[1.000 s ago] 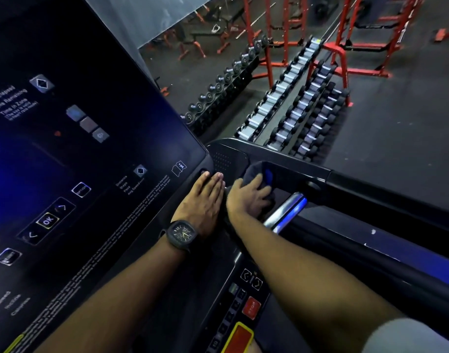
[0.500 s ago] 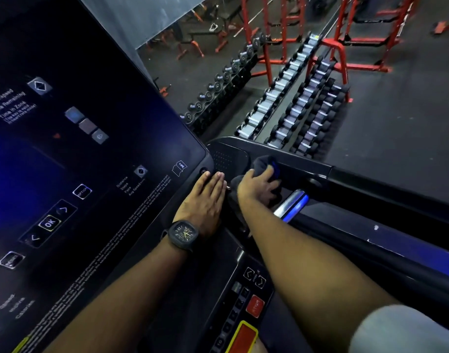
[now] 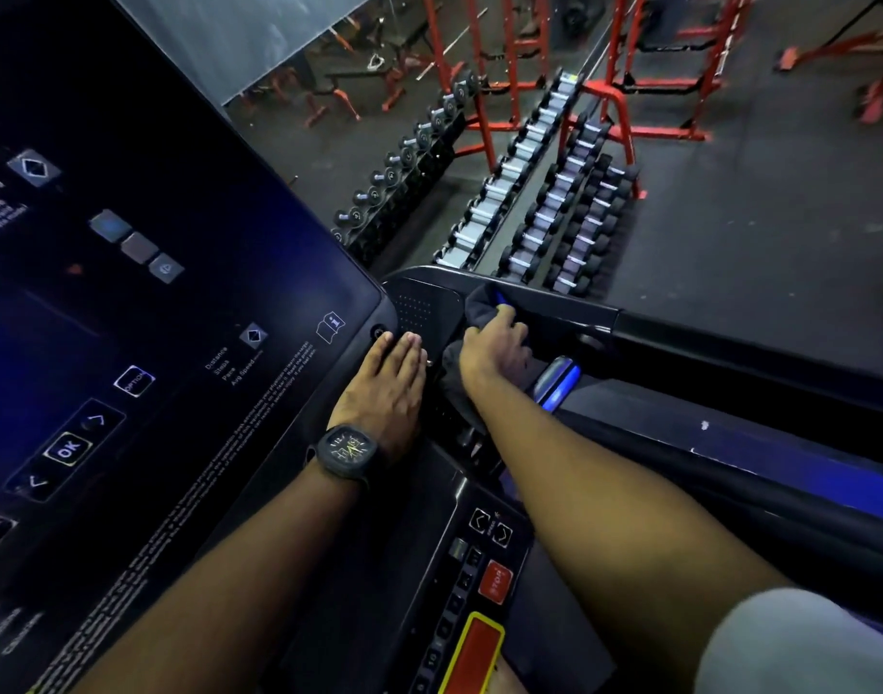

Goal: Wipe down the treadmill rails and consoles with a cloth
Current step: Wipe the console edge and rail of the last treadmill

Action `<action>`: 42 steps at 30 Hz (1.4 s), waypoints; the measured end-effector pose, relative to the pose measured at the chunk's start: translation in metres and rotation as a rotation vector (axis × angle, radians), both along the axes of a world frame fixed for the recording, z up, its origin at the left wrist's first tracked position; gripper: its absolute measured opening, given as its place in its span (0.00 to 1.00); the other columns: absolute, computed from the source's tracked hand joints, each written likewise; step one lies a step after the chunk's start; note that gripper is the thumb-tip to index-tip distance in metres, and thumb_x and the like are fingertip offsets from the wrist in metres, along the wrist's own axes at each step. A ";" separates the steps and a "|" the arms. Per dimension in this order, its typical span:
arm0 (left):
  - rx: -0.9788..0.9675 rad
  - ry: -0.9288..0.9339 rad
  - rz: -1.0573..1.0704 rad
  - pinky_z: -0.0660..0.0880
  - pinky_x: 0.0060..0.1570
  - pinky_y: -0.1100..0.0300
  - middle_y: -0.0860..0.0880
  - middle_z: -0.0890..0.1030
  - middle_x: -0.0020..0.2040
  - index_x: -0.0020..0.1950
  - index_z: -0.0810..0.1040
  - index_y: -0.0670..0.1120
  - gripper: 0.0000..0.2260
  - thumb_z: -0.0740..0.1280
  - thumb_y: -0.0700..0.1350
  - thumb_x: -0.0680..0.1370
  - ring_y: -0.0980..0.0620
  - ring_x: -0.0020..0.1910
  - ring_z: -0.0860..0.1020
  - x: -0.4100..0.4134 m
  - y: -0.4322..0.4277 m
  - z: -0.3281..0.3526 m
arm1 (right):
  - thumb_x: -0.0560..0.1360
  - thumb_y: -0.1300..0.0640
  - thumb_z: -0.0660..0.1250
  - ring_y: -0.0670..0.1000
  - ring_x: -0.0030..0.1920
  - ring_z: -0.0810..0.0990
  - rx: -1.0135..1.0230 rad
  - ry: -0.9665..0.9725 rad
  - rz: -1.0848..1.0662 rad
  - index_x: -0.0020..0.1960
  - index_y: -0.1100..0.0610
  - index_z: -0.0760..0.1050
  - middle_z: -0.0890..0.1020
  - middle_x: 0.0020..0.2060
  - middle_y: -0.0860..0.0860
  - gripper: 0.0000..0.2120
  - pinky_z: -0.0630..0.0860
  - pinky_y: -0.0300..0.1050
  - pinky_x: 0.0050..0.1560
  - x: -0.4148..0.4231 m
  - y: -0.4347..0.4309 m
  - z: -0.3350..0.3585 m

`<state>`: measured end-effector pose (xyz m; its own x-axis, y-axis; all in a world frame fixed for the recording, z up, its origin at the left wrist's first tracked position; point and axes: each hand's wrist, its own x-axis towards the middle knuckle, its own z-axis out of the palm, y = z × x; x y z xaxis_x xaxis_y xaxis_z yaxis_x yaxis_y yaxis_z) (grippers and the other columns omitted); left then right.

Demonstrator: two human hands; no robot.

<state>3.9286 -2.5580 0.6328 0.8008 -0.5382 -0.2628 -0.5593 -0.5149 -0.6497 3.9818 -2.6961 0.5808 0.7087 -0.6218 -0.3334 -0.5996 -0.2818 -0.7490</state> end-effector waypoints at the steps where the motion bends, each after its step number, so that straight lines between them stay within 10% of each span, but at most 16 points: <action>1: 0.001 0.002 0.005 0.35 0.75 0.40 0.36 0.45 0.81 0.79 0.42 0.35 0.28 0.45 0.47 0.84 0.39 0.80 0.43 0.000 0.000 0.000 | 0.81 0.53 0.62 0.64 0.65 0.72 -0.019 -0.034 -0.006 0.72 0.50 0.66 0.70 0.70 0.55 0.20 0.71 0.53 0.52 -0.004 -0.001 0.003; 22: -0.542 0.346 -0.256 0.44 0.78 0.52 0.47 0.52 0.82 0.82 0.49 0.45 0.28 0.52 0.52 0.84 0.50 0.81 0.48 0.011 -0.154 -0.001 | 0.78 0.54 0.68 0.65 0.68 0.68 -0.185 -0.238 -0.706 0.76 0.46 0.65 0.62 0.77 0.51 0.28 0.74 0.65 0.61 -0.115 -0.144 0.009; 42: -0.321 0.586 -0.846 0.51 0.77 0.51 0.50 0.51 0.82 0.82 0.50 0.48 0.26 0.52 0.49 0.85 0.52 0.81 0.49 -0.080 -0.441 -0.035 | 0.79 0.55 0.63 0.65 0.69 0.68 0.155 -0.340 -1.384 0.78 0.41 0.63 0.60 0.78 0.54 0.28 0.66 0.58 0.69 -0.252 -0.346 -0.031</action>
<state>3.8488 -2.9988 0.5977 -0.0684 -0.9701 -0.2328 -0.9939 0.0864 -0.0682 3.7294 -3.0423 0.5498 -0.3686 -0.8388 -0.4007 -0.1081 0.4668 -0.8777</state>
